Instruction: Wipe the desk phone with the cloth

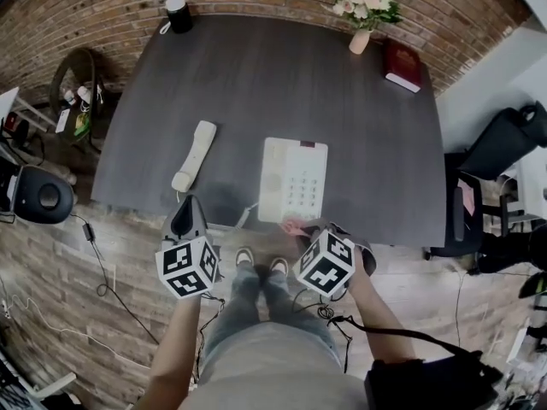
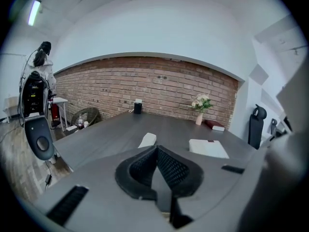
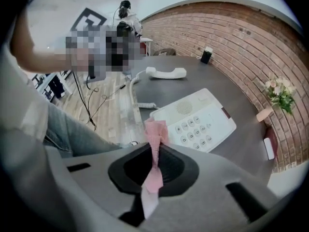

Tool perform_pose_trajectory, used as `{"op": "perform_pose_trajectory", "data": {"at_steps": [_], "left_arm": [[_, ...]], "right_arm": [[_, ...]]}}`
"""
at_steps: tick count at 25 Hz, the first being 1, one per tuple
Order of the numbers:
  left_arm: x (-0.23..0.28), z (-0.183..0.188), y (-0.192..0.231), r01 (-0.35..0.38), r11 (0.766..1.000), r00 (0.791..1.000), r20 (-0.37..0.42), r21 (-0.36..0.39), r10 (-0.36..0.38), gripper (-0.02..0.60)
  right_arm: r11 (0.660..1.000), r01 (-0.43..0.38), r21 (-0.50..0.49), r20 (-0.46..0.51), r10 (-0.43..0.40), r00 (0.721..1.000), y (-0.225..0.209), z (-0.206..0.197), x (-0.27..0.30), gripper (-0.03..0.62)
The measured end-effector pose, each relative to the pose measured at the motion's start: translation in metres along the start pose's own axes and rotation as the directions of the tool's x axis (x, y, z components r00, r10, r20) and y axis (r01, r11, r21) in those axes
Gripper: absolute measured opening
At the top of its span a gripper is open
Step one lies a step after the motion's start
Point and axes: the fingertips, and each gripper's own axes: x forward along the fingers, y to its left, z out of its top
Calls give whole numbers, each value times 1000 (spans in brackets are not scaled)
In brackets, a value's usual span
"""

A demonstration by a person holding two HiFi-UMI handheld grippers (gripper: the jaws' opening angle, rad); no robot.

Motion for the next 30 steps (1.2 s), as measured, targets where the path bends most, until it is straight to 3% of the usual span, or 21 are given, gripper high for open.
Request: {"op": "perform_pose_trajectory", "data": {"at_steps": [3,6,9,12,14,20,26,28,30], "left_arm": [[3,22,-7,13,1000,999,42,-14,-12,5],[5,50,-17,37,999,995,97,-7,-36,5],[9,82,-30,66,998,986,153,19,-68,5],[11,111,-45,97,994,975,197,44,-104,5],[15,130,-58,120,990,965,226,68,-133,5],[20,176,-97,195,973,935,277,125,-223,5],[19,199,-123,242,961,913,305,135,-273,5],[19,199,-129,244,959,910,308,144,-278,5],[20,196,-134,249,957,909,306,151,-284,5]], "right_arm": [[999,25,47,66,-28,997,-19,12,-21,17],[990,96,105,147,-111,983,-47,25,-43,17],[970,175,171,234,-213,949,-78,39,-69,17],[938,245,245,316,-316,895,-104,51,-97,17],[907,286,310,380,-393,837,-123,60,-117,17],[790,388,474,492,-603,627,-166,72,-176,17],[625,452,637,501,-781,374,-194,57,-231,17],[584,444,679,485,-811,325,-199,49,-240,17],[558,420,715,474,-830,294,-202,43,-244,17]]}}
